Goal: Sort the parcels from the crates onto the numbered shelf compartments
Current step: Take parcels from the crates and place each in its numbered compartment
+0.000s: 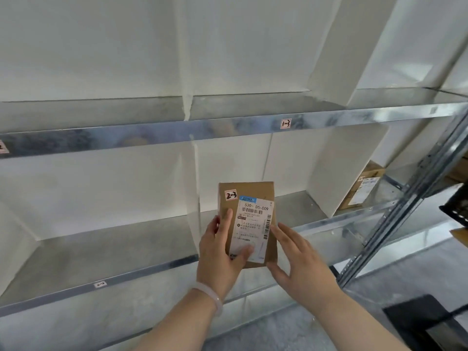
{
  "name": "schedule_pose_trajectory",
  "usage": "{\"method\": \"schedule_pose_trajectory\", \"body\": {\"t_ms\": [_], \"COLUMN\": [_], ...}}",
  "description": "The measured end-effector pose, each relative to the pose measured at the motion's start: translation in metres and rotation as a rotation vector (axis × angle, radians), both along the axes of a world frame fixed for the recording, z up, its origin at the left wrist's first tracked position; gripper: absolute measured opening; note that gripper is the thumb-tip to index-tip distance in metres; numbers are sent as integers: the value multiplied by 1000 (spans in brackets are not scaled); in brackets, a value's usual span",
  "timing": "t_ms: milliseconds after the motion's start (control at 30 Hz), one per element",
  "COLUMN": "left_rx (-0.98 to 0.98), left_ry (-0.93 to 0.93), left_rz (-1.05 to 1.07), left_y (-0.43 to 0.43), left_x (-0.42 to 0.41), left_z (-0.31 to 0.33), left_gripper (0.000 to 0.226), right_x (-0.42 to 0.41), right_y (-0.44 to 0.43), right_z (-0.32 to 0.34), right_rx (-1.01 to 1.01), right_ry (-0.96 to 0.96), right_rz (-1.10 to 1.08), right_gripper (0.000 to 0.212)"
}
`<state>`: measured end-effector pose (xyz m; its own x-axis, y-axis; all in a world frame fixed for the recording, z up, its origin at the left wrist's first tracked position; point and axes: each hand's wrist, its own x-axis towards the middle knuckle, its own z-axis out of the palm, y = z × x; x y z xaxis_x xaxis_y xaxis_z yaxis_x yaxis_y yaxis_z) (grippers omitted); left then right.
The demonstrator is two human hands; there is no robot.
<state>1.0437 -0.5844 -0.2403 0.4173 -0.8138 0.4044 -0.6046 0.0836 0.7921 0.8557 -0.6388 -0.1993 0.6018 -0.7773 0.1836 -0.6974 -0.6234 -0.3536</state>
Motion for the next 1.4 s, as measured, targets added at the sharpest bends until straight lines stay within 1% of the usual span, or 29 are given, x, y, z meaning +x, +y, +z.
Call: {"method": "schedule_pose_trajectory", "body": {"t_ms": [167, 267, 400, 467, 567, 667, 733, 833, 1000, 1100, 1167, 1233, 1300, 1400], "left_rx": [1, 34, 72, 96, 77, 96, 94, 97, 86, 91, 130, 188, 247, 298], "left_ry": [-12, -7, -38, -1, 81, 120, 154, 166, 179, 150, 91, -7, -68, -149], "left_rz": [9, 33, 123, 164, 223, 304, 341, 404, 432, 448, 452, 434, 433, 494], "left_y": [-49, -70, -91, -97, -102, -104, -104, -111, -120, -120, -110, -95, -73, -33], "left_x": [23, 33, 38, 40, 42, 41, 39, 29, 29, 23, 16, 6, -7, -22], "left_z": [-20, -33, -51, -61, -78, -94, -102, -108, -109, -106, -101, -95, -90, -81], "left_gripper": [98, 102, 116, 120, 124, 120, 115, 113, 110, 113, 114, 109, 102, 92], "right_x": [22, 30, 41, 45, 45, 41, 38, 33, 33, 27, 23, 18, 16, 22], "right_y": [-34, -57, -85, -95, -109, -120, -127, -140, -146, -151, -150, -146, -139, -118], "right_z": [-17, -30, -47, -56, -66, -77, -84, -95, -95, -93, -91, -87, -83, -77], "right_rx": [51, 82, 119, 130, 144, 153, 162, 182, 190, 180, 162, 131, 127, 107], "right_ry": [-11, 5, -32, -50, -64, -49, -9, 46, 90, 114, 138, 168, 188, 168], "right_rz": [12, 37, 63, 89, 136, 181, 220, 292, 328, 363, 388, 420, 460, 578], "right_gripper": [71, 74, 71, 70, 71, 72, 71, 72, 74, 74, 75, 76, 75, 72]}}
